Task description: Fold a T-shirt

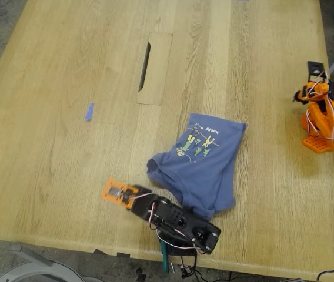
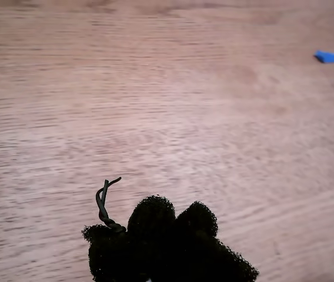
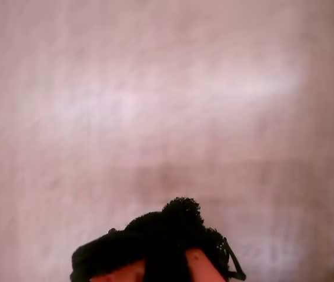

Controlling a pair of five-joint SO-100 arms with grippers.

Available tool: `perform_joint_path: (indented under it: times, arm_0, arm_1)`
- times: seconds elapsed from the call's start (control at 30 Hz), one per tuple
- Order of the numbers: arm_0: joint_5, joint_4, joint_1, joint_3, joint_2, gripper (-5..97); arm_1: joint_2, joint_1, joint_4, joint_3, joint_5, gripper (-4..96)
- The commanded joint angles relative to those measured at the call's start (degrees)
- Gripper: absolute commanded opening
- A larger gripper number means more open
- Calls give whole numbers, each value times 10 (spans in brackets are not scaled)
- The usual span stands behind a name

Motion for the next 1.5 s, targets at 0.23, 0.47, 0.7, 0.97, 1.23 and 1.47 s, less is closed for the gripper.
perform_joint_path:
  times: [0.23, 0.47, 0.7, 0.97, 1.23, 1.47]
  arm_0:
    - [78, 18, -126, -4, 64, -1]
    - [70, 117, -141, -4, 65, -1]
    - [23, 258, -144, -4, 65, -1]
    - [3, 291, -138, -4, 65, -1]
    - [8, 291, -140, -4, 65, -1]
    - [-29, 291, -155, -4, 65, 1]
  arm_1:
    - [29, 210, -44, 40, -118, 1]
    - [30, 217, -30, 79, -129, 1]
    - [31, 316, -91, 142, -161, 1]
    - [31, 301, -133, 192, -36, 1]
    - [30, 345, -156, 235, -30, 10]
    - [30, 344, -149, 235, -83, 45]
